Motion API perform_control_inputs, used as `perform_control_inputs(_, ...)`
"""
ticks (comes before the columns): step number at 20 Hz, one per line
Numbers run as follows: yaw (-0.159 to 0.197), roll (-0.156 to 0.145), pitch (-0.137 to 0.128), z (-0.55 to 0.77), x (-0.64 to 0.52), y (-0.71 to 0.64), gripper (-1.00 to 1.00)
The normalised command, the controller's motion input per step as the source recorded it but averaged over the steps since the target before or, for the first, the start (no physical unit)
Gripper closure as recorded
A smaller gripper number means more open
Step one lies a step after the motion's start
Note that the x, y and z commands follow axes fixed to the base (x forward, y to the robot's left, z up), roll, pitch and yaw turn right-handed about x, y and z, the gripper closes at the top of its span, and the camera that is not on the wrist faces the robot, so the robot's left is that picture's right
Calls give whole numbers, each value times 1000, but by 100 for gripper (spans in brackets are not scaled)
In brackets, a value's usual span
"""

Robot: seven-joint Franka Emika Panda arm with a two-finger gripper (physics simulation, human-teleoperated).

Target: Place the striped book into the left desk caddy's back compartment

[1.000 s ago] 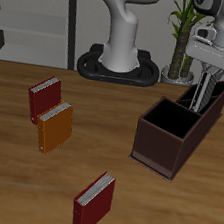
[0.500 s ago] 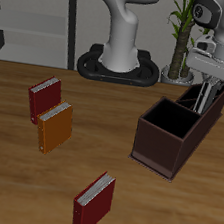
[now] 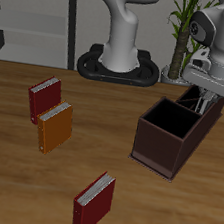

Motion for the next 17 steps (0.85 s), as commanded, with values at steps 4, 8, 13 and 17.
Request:
perform_control_inputs(4,12,76,37,-183,84,42,-100)
perform_control_inputs(8,-28,-2,54,-135,138,-139,-100)
perform_control_inputs(13,3,-1,18,-72,80,-63,-100)
perform_control_inputs(17,9,-7,-1,21,3,-126,-100)
